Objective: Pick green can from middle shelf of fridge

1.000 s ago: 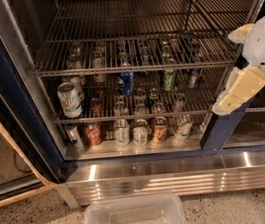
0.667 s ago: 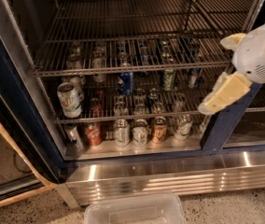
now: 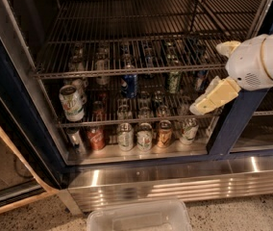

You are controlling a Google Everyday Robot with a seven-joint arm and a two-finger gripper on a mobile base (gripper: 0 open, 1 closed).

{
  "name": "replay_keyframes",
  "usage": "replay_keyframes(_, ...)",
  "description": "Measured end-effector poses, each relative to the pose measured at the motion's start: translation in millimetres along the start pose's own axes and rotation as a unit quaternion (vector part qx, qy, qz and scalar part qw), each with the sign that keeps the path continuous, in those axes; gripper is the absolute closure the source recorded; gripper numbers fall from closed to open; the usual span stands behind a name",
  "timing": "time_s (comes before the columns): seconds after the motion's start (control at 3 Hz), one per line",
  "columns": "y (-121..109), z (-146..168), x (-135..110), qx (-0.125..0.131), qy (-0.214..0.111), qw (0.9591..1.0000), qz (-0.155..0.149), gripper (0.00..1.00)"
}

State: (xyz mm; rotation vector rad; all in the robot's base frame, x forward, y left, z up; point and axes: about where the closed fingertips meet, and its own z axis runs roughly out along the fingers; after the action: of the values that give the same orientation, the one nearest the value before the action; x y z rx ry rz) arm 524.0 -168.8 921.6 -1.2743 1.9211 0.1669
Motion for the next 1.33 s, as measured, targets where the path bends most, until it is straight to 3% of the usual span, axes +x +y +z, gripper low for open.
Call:
replay_keyframes(0.67, 13.4, 41.0, -6.2, 0.008, -0.028, 0.9995, 0.009, 0.00)
replay_keyframes(1.33, 46.1, 73.1, -14.7, 0.037, -0.080, 0.9951, 0.044, 0.00)
